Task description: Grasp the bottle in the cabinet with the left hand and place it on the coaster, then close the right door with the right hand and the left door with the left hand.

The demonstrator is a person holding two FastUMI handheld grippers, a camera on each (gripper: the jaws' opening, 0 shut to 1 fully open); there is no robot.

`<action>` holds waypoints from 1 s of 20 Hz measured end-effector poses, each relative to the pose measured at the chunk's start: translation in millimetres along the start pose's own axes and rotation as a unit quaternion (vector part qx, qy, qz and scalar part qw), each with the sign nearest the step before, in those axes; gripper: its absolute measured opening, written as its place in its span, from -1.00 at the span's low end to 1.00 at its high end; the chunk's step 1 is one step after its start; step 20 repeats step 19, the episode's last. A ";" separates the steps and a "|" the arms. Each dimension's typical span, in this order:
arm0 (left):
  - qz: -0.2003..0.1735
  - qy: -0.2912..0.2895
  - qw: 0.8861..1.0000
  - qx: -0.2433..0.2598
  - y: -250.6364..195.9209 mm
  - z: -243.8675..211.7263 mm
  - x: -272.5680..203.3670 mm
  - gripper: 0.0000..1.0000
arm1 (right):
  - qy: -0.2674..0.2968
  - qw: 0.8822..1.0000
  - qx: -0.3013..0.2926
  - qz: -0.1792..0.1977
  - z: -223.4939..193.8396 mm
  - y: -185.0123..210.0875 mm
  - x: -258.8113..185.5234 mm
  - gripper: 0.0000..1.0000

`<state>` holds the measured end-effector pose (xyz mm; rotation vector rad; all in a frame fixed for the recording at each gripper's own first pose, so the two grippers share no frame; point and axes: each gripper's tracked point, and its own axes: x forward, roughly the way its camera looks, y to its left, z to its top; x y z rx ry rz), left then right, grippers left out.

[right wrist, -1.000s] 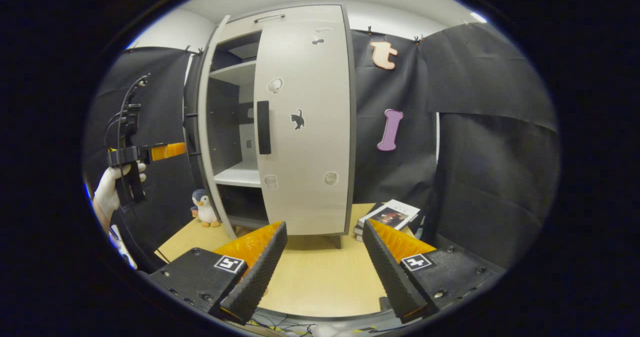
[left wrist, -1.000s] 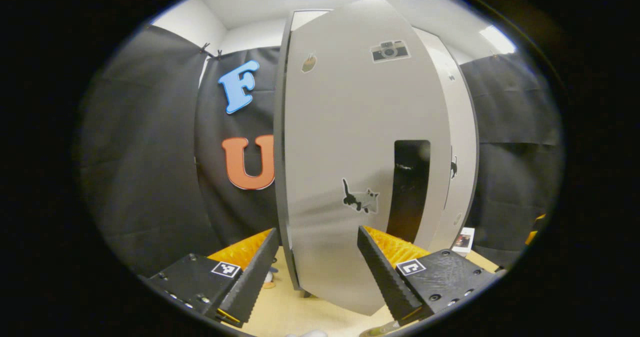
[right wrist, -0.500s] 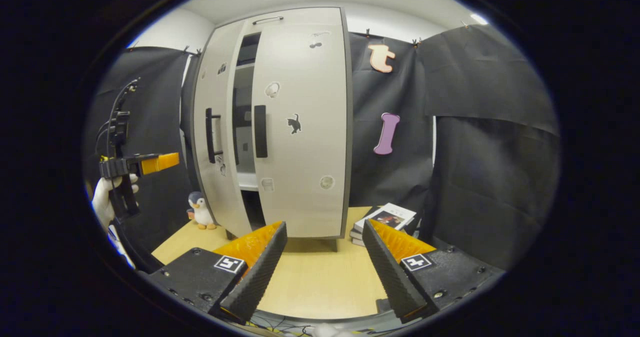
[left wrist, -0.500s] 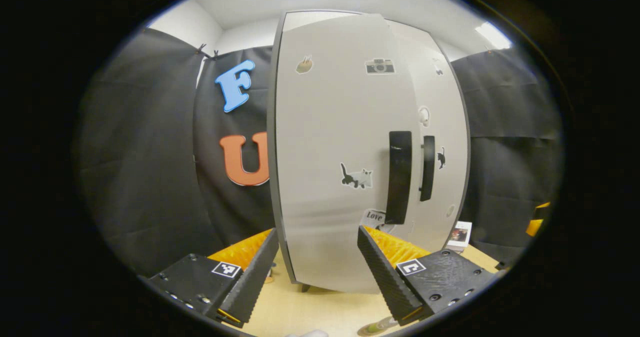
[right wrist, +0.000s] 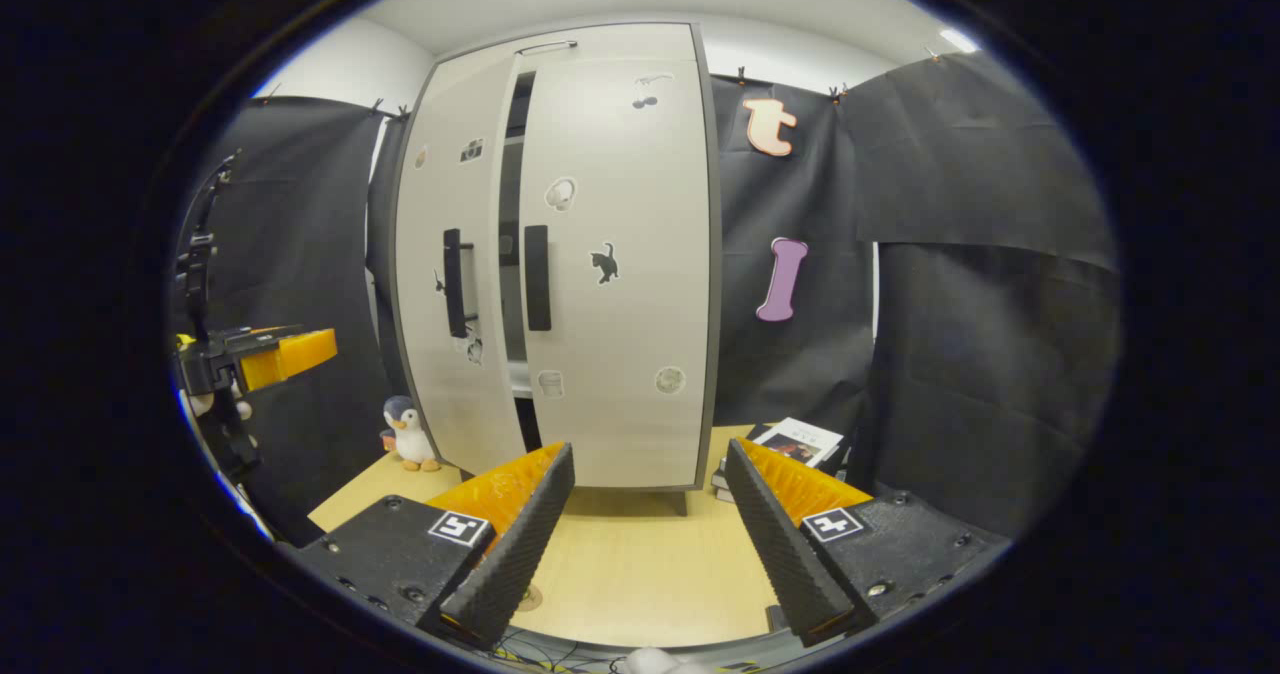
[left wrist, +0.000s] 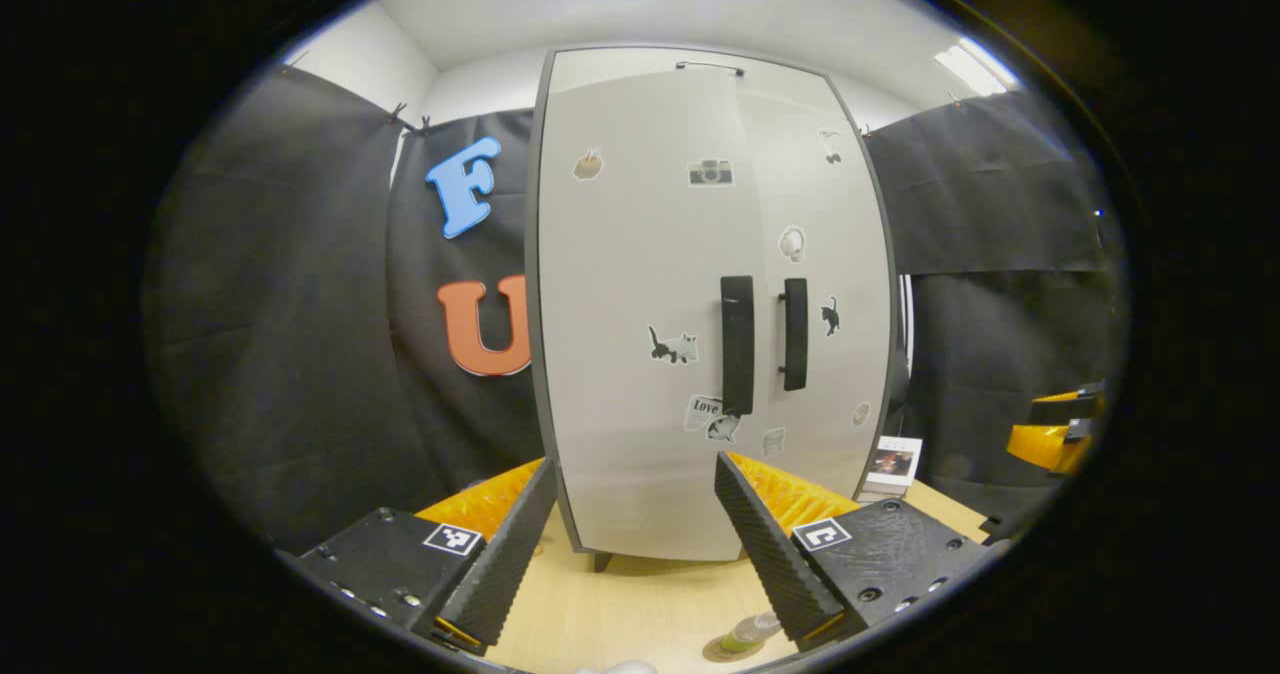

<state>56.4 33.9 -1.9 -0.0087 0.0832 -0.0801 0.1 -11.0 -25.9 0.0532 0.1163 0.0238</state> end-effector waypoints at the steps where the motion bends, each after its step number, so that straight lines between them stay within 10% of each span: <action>1: -0.001 -0.002 1.000 -0.002 -3.5 -2.3 -5.7 0.92 | -0.003 1.000 0.000 0.001 -0.1 2.0 1.2 1.00; 20: 0.036 0.004 0.999 -0.012 -2.9 -27.8 -44.0 0.96 | -0.014 1.000 -0.012 0.011 12.1 23.3 10.2 0.98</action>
